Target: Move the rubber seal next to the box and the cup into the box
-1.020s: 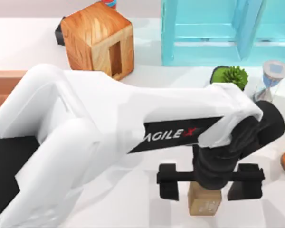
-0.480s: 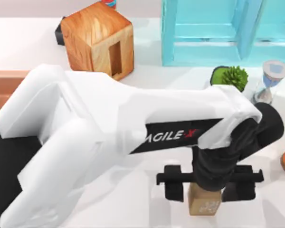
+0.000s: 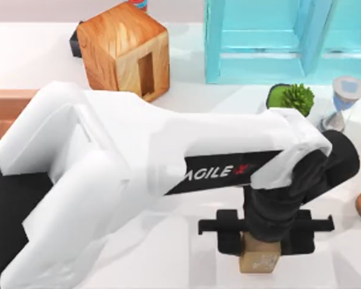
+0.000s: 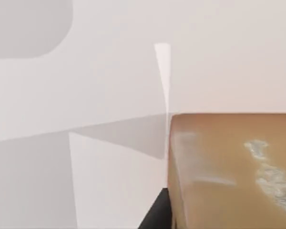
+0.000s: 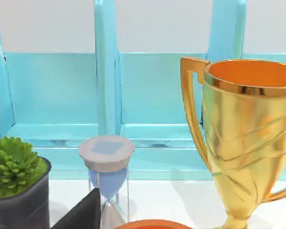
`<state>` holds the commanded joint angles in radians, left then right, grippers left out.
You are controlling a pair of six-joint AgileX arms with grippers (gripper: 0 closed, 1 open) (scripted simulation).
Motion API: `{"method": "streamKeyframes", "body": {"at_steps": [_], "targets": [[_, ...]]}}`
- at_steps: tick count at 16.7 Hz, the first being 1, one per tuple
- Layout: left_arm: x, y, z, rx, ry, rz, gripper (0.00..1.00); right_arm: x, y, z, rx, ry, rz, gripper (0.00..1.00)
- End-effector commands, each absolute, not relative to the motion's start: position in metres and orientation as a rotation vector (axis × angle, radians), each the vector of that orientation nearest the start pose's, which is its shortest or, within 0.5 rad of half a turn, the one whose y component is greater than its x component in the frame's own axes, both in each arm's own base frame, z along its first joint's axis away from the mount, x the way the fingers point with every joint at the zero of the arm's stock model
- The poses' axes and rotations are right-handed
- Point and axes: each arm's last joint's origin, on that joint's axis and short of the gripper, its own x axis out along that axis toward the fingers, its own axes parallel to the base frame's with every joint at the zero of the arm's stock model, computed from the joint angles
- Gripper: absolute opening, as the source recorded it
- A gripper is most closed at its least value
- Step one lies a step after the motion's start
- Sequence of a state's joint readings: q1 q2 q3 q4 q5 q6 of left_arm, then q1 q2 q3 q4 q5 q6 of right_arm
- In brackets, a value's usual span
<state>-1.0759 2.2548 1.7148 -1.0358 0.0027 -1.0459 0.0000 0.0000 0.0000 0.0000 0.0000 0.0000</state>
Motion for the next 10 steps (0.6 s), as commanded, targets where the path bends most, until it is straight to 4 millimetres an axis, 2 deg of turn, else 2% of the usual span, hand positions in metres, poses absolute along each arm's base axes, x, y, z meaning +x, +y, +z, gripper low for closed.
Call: {"method": "streamKeyframes", "body": {"at_steps": [10], "targets": [[0.2109,-0.3778,0.1323,0.018,1.572,-0.011,0.0,0.1057,-0.0012,0.16,0.0,0.0,0.0,1.0]]}}
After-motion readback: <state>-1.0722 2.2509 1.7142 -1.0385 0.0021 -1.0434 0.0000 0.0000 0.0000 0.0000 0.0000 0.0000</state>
